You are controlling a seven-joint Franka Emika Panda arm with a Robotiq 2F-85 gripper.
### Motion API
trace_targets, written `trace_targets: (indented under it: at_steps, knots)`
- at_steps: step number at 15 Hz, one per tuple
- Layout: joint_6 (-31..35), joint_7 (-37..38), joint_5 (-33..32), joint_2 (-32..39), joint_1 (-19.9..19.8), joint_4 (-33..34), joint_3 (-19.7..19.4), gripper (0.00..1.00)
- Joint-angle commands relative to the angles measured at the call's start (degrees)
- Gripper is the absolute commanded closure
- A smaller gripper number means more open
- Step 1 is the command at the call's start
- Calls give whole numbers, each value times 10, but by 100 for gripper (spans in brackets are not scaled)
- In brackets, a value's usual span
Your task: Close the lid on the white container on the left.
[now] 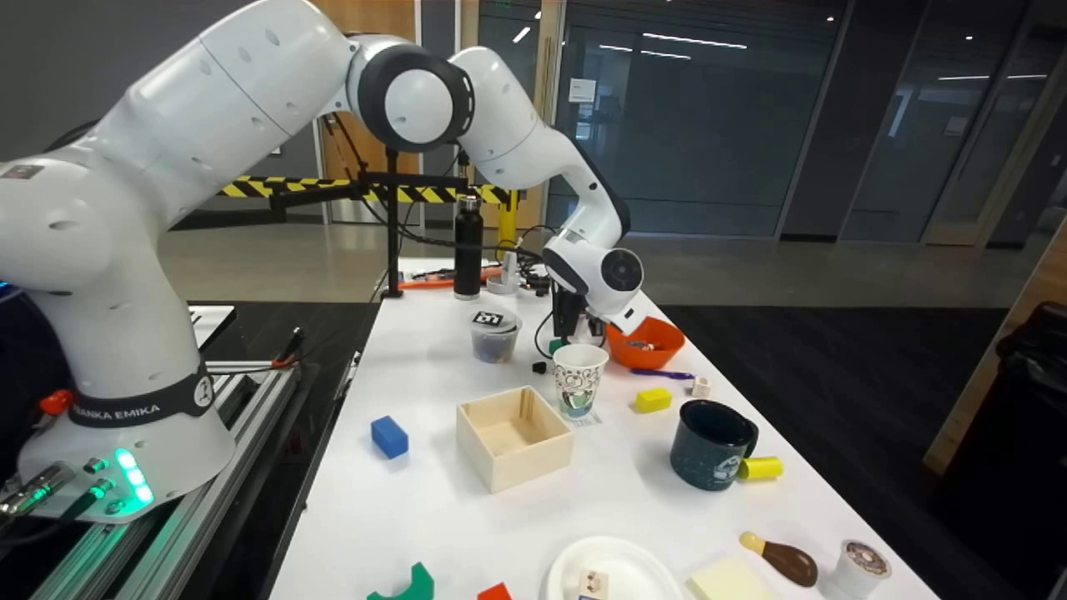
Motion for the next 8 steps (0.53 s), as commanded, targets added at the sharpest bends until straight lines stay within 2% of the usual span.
trace_targets:
  at_steps: [1,8]
  knots:
    - [12,46,-58,0,7,-4,-12,99]
    - [7,75,-115,-39,1,-18,-2,99]
